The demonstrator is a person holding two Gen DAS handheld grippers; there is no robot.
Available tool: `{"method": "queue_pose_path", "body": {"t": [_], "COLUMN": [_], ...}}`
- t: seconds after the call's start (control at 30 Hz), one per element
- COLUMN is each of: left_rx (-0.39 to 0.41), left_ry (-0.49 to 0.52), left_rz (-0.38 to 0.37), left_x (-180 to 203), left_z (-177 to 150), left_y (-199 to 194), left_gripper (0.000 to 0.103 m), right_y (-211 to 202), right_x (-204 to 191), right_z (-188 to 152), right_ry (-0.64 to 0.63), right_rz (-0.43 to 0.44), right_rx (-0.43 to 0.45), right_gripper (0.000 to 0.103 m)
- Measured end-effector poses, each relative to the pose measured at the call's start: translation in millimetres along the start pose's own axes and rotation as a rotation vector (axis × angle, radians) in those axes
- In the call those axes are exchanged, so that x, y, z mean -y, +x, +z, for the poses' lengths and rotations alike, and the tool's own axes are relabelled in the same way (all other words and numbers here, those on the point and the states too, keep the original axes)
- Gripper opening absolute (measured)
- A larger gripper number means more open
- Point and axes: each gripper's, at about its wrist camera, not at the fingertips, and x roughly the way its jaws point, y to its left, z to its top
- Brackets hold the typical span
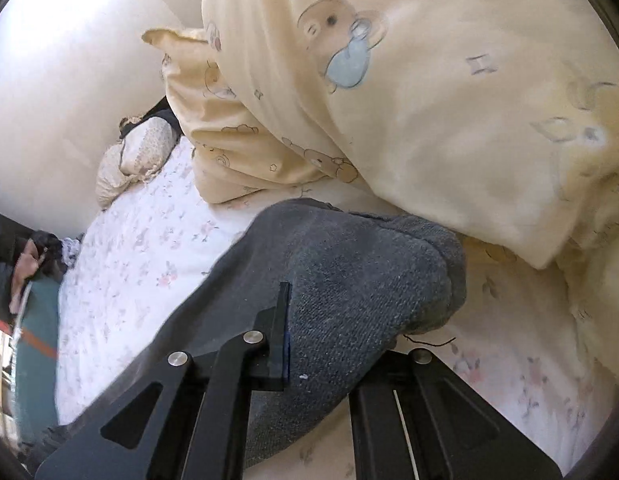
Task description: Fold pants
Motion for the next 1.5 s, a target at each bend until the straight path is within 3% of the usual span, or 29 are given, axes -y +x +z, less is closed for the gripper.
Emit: {"method": "queue_pose_path", "body": {"t": [0.13,0.3,0.47,0.57,0.67,0.7,0.73,0.77,0.8,0.83,0.9,0.97,1.0,1.03,1.07,1.1,1.13,1.17,1.2,1.27,1.37,1.43,1.5], "left_rx": [0.006,-0.061,-0.150,-0.218,-0.307,-0.318,-0.333,-0.362,-0.385,-0.412,-0.405,-0.315,-0.258,-0.163,-0.100,-0.021,0.000,-0.028,-0.119,-0.227,-0.317,-0.413,-0.543], "left_ry": [0.051,0.062,0.035,0.090,0.141,0.133,0.141,0.155,0.160,0.156,0.115,0.106,0.116,0.135,0.143,0.156,0.183,0.240,0.341,0.451,0.547,0.562,0.640], "left_rz": [0.018,0.017,-0.010,0.027,0.091,0.113,0.131,0.152,0.176,0.204,0.267,0.325,0.340,0.361,0.362,0.306,0.236,0.155,0.070,-0.014,-0.085,-0.155,-0.161], "left_x": [-7,-41,-89,-101,-101,-102,-102,-103,-105,-108,-118,-117,-113,-104,-97,-83,-69,-49,-21,17,65,87,117], "left_z": [-6,-22,-52,-78,-105,-110,-114,-118,-123,-126,-127,-119,-116,-109,-105,-102,-101,-103,-110,-128,-153,-165,-193], "left_y": [-17,-41,-82,-83,-53,-45,-39,-33,-29,-26,-33,-54,-64,-79,-89,-102,-105,-100,-87,-66,-33,-11,22], "left_gripper": [0.006,0.006,0.006,0.006,0.007,0.007,0.009,0.012,0.019,0.025,0.057,0.068,0.068,0.068,0.069,0.072,0.073,0.073,0.073,0.073,0.073,0.073,0.073], "right_y": [-28,-69,-96,-98,-77,-70,-64,-61,-62,-64,-71,-85,-95,-105,-114,-118,-113,-106,-97,-72,-48,-29,-16], "right_x": [8,34,78,96,101,102,102,99,95,90,81,68,58,45,29,15,0,-11,-24,-51,-72,-68,-57], "right_z": [-2,-26,-79,-105,-134,-141,-148,-154,-156,-156,-151,-138,-131,-126,-124,-128,-135,-146,-158,-190,-216,-222,-226], "right_ry": [0.008,0.058,0.170,0.167,0.118,0.104,0.074,0.018,-0.026,-0.077,-0.128,-0.166,-0.186,-0.203,-0.211,-0.214,-0.221,-0.229,-0.242,-0.280,-0.365,-0.346,-0.341], "right_rz": [-0.012,-0.064,-0.164,-0.241,-0.354,-0.388,-0.437,-0.509,-0.566,-0.635,-0.710,-0.780,-0.799,-0.788,-0.712,-0.607,-0.519,-0.445,-0.366,-0.225,-0.210,-0.137,-0.099], "right_rx": [0.012,-0.013,-0.154,-0.236,-0.324,-0.354,-0.384,-0.409,-0.407,-0.403,-0.419,-0.371,-0.314,-0.255,-0.200,-0.185,-0.212,-0.254,-0.297,-0.385,-0.401,-0.440,-0.493], "right_gripper": [0.006,0.006,0.006,0.007,0.018,0.040,0.054,0.069,0.078,0.081,0.081,0.081,0.081,0.081,0.081,0.081,0.081,0.081,0.081,0.079,0.079,0.079,0.079]}}
